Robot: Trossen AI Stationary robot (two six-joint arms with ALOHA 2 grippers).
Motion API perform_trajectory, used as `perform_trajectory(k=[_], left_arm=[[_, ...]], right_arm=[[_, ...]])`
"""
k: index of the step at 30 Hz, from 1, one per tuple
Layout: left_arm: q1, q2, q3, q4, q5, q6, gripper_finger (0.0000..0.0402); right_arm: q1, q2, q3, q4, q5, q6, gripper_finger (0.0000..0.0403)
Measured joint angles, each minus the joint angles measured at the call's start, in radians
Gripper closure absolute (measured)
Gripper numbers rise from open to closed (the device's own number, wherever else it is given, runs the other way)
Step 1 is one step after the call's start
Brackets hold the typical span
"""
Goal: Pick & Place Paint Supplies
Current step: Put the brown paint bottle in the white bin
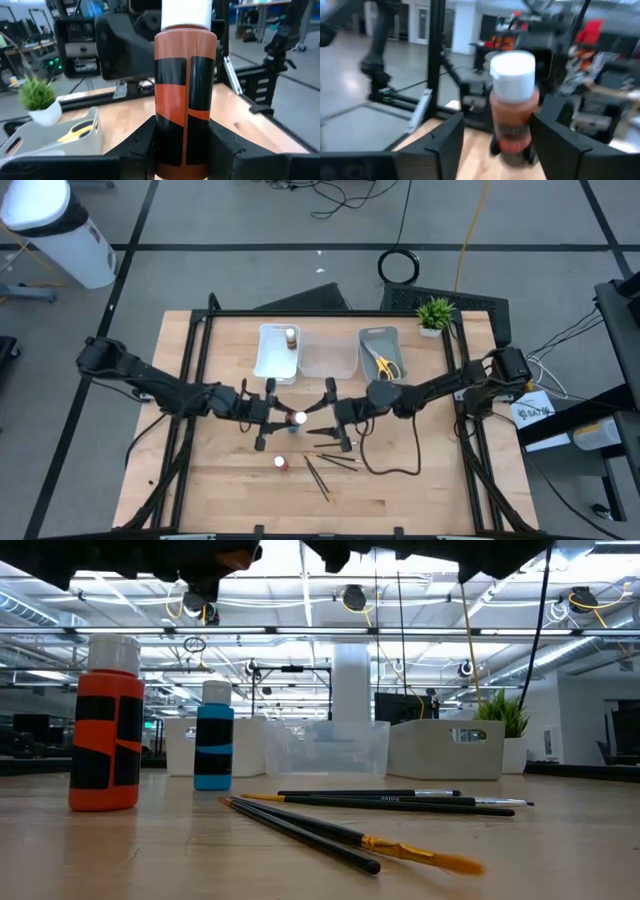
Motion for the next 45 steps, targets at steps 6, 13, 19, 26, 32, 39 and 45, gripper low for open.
perform_trajectory(k=[6,13,19,26,32,39,45], left_arm=[[0.004,0.053,0.001,0.113,0.027,0.019,0.0280],[0.018,0.058,0.012,0.111,0.032,0.014,0.0280],[0.018,0.058,0.012,0.105,0.030,0.013,0.0279],[0.018,0.057,0.013,0.079,0.027,-0.002,0.0273],[0.018,-0.001,0.016,-0.076,-0.001,0.010,0.0229],[0.001,-0.131,0.014,-0.331,-0.109,-0.042,0.0188],[0.009,-0.218,0.131,-0.733,-0.156,-0.198,0.0180]], right_arm=[[0.011,0.049,0.007,0.093,0.049,-0.030,0.0133],[0.019,0.084,0.013,0.178,0.061,-0.030,0.0172],[0.023,0.127,0.026,0.225,0.083,-0.031,0.0231],[0.022,0.126,0.025,0.214,0.084,-0.018,0.0309],[0.021,0.068,0.026,0.074,0.110,0.014,0.0313],[0.024,-0.034,0.024,-0.169,0.210,0.038,0.0314],[-0.007,-0.060,0.025,-0.352,0.227,0.151,0.0314]])
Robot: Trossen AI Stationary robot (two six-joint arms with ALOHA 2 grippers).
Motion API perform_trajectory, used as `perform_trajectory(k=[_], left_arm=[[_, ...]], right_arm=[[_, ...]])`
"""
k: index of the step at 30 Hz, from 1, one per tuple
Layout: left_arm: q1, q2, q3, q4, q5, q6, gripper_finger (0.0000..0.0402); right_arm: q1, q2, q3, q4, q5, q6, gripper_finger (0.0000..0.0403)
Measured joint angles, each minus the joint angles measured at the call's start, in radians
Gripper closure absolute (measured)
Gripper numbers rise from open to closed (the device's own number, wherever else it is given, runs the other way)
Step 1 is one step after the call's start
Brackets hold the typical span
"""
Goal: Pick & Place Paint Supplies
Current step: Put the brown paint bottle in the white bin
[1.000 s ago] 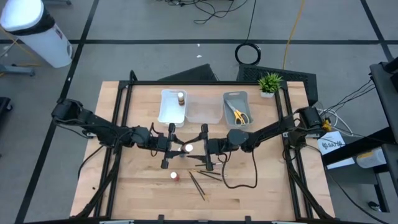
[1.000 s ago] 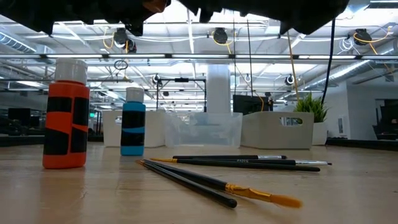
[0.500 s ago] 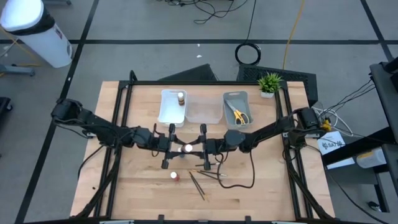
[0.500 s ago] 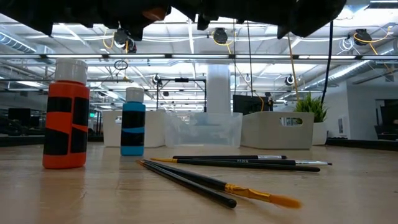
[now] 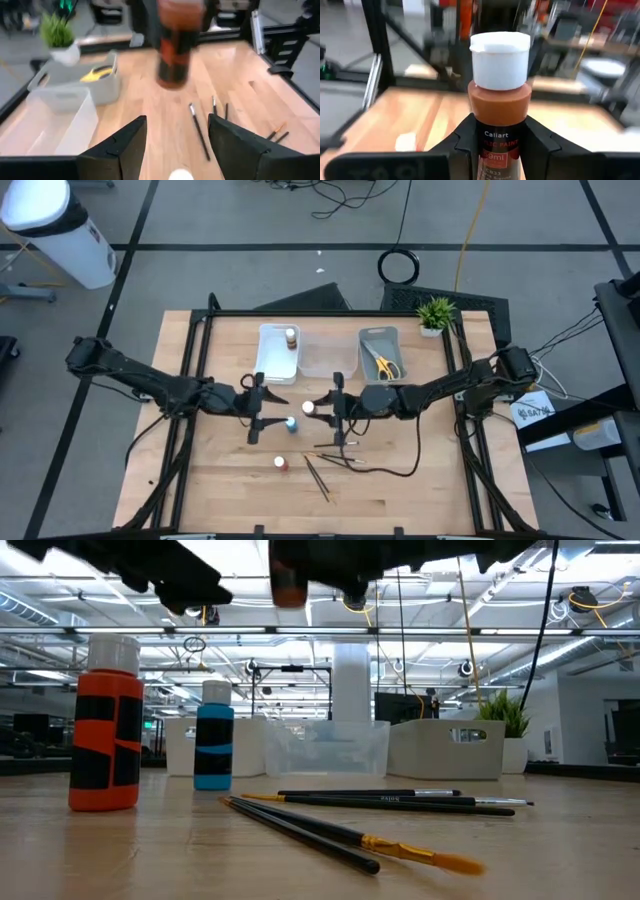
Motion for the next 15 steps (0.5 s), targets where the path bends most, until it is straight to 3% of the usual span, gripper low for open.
perform_trajectory(k=[3,6,15], left_arm=[[0.012,0.033,0.161,-0.353,-0.080,-0.118,0.0179],[0.022,0.102,0.296,-0.535,-0.094,-0.130,0.0179],[0.022,0.266,0.507,-0.551,0.050,0.166,0.0179]], right_arm=[[-0.039,0.002,-0.001,-0.077,0.003,0.066,0.0314],[-0.074,0.019,0.000,-0.109,0.004,0.107,0.0314],[-0.087,0.040,-0.001,-0.120,-0.079,0.092,0.0314]])
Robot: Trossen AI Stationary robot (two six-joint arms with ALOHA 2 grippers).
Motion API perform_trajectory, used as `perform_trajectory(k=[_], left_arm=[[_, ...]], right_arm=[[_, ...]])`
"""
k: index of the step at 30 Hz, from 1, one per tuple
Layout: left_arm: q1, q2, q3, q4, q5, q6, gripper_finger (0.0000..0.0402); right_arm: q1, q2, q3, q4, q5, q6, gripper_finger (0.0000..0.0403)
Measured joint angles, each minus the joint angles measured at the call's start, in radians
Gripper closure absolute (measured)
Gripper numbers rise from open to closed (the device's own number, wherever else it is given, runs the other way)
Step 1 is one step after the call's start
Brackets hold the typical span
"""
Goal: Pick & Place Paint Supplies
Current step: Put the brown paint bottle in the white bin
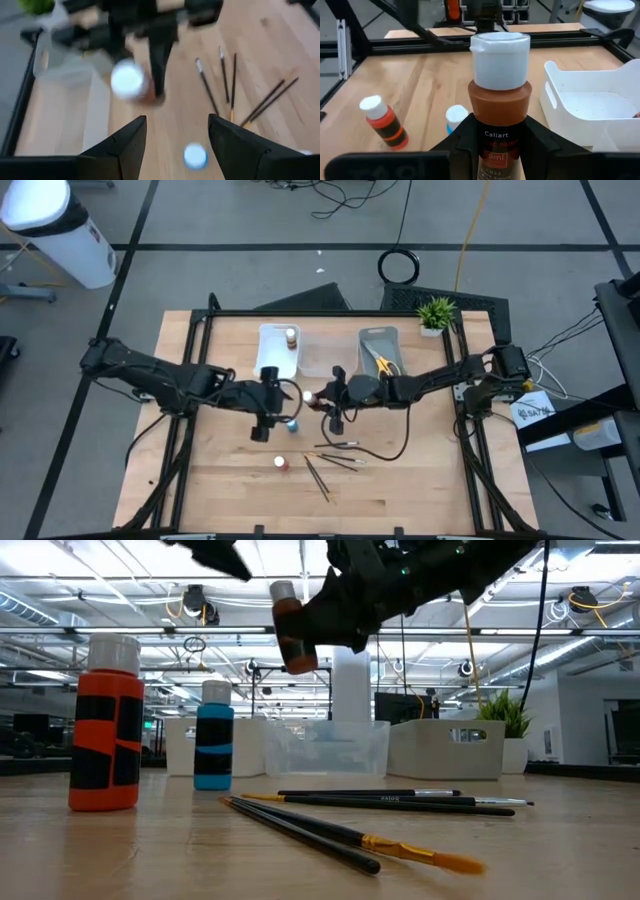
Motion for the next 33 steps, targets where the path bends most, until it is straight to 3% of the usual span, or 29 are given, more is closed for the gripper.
perform_trajectory(k=[8,13,19,23,30,33], left_arm=[[0.037,0.127,0.113,0.000,-0.040,0.001,0.0178],[0.067,0.160,0.122,-0.005,-0.035,0.002,0.0166],[0.099,0.161,0.122,0.000,0.102,0.049,0.0163],[0.108,0.161,0.122,0.000,0.129,0.046,0.0187],[0.128,0.161,0.122,0.002,0.189,0.038,0.0274],[0.134,0.161,0.122,0.002,0.189,0.055,0.0277]], right_arm=[[0.020,0.000,0.000,0.016,-0.001,-0.042,0.0314],[0.022,0.000,0.000,0.022,0.002,-0.043,0.0314],[0.024,0.000,0.000,0.021,-0.001,-0.059,0.0314],[0.023,0.000,0.000,0.021,0.000,-0.059,0.0314],[0.024,0.000,0.000,0.013,-0.007,-0.059,0.0313],[0.024,0.000,0.000,0.014,-0.002,-0.059,0.0309]])
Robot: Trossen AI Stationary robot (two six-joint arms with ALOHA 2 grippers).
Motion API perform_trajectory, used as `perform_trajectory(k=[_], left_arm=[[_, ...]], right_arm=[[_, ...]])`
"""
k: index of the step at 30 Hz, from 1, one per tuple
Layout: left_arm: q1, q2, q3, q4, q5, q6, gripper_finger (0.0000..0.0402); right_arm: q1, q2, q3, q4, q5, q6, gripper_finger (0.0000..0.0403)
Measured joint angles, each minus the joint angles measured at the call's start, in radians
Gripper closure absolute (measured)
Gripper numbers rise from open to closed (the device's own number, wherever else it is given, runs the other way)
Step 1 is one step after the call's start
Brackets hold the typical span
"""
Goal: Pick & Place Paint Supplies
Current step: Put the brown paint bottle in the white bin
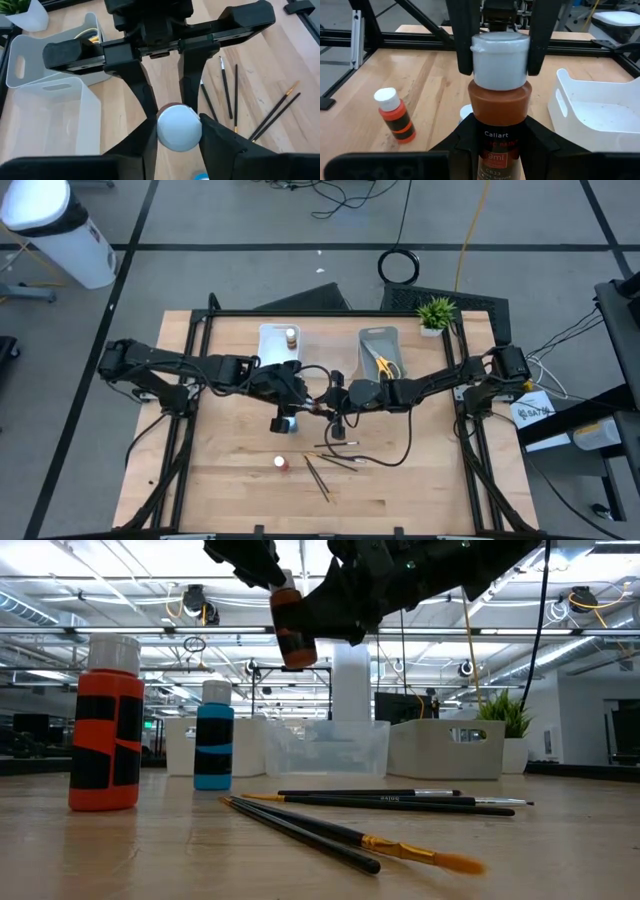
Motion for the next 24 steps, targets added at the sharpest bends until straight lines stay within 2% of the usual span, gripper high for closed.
perform_trajectory(k=[5,10,16,20,24], left_arm=[[-0.004,-0.027,0.000,-0.013,-0.049,0.049,0.0277],[-0.004,-0.112,0.000,-0.096,-0.110,0.039,0.0277],[0.030,-0.221,0.000,-0.200,-0.292,-0.021,0.0277],[0.110,-0.266,0.000,-0.262,-0.415,-0.082,0.0277],[0.264,-0.266,0.000,-0.311,-0.393,-0.114,0.0277]], right_arm=[[0.000,0.000,0.001,0.007,0.006,0.042,0.0259],[-0.002,-0.021,0.001,-0.026,0.014,0.071,0.0197],[0.001,-0.050,0.000,-0.038,-0.001,0.079,0.0150],[-0.001,-0.054,0.000,-0.029,0.001,0.079,0.0138],[0.000,-0.054,0.000,-0.032,0.002,0.079,0.0137]])
